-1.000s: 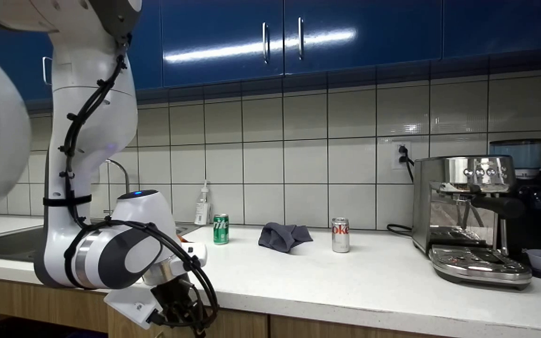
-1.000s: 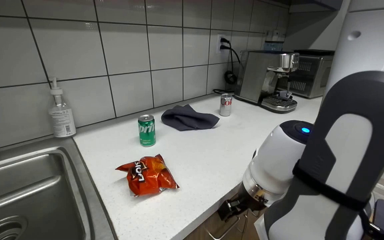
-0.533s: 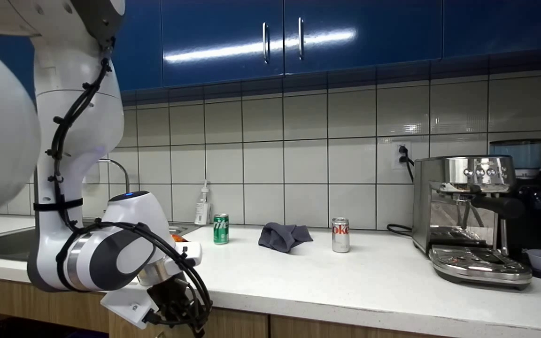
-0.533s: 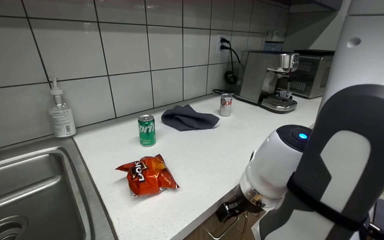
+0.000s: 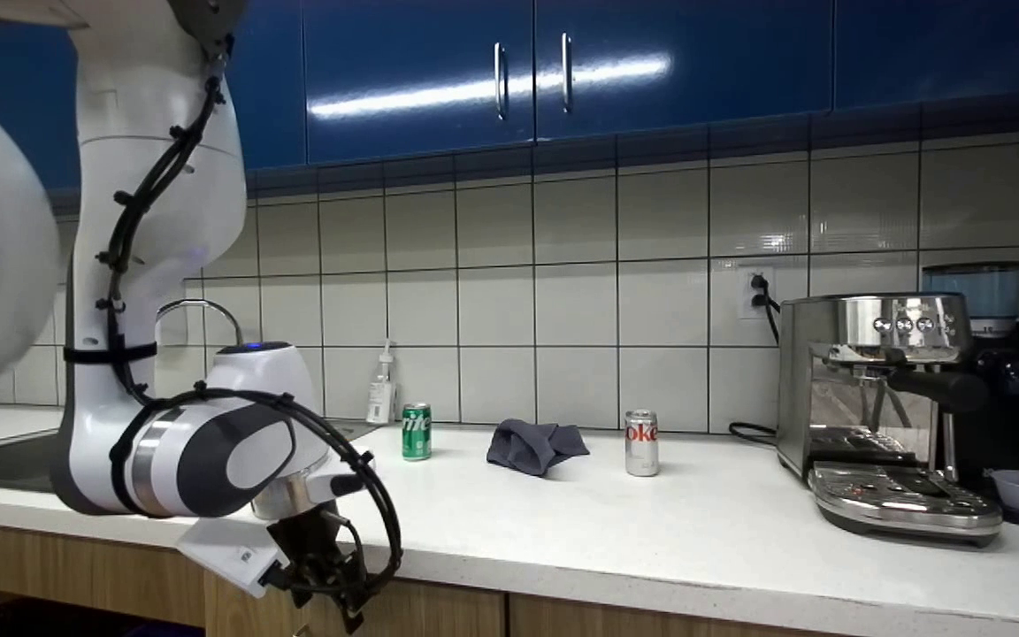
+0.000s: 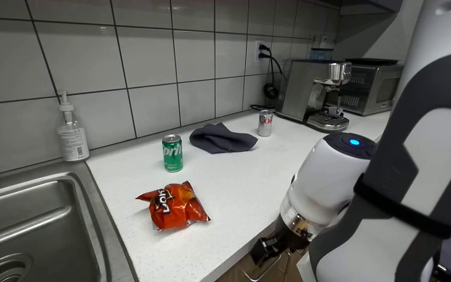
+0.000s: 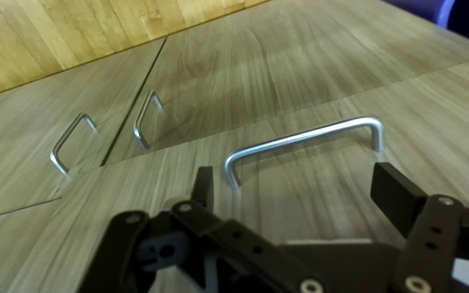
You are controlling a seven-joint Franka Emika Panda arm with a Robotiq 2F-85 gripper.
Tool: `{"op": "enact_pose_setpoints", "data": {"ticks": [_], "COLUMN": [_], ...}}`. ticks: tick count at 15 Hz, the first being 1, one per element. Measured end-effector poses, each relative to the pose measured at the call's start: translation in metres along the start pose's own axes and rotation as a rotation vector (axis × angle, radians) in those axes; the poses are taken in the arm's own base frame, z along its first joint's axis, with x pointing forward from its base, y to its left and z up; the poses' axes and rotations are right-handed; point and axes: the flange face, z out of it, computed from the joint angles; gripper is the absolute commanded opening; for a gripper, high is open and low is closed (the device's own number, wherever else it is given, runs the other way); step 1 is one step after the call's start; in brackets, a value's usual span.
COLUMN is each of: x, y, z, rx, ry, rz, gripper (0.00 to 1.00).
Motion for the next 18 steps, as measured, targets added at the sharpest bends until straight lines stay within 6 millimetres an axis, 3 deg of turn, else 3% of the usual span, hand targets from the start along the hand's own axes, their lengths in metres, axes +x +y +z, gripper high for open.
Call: {"op": "enact_pose_setpoints", "data": {"ticks": [10, 18], "x": [0.003, 0.034], "y": [0.025, 0.039], "z": [-0.083, -0.125], "rx": [0.060, 0.070], "ry": [-0.106, -0.041], "rz": [-0.037, -0.092], "gripper": [1.00, 1.00]}}
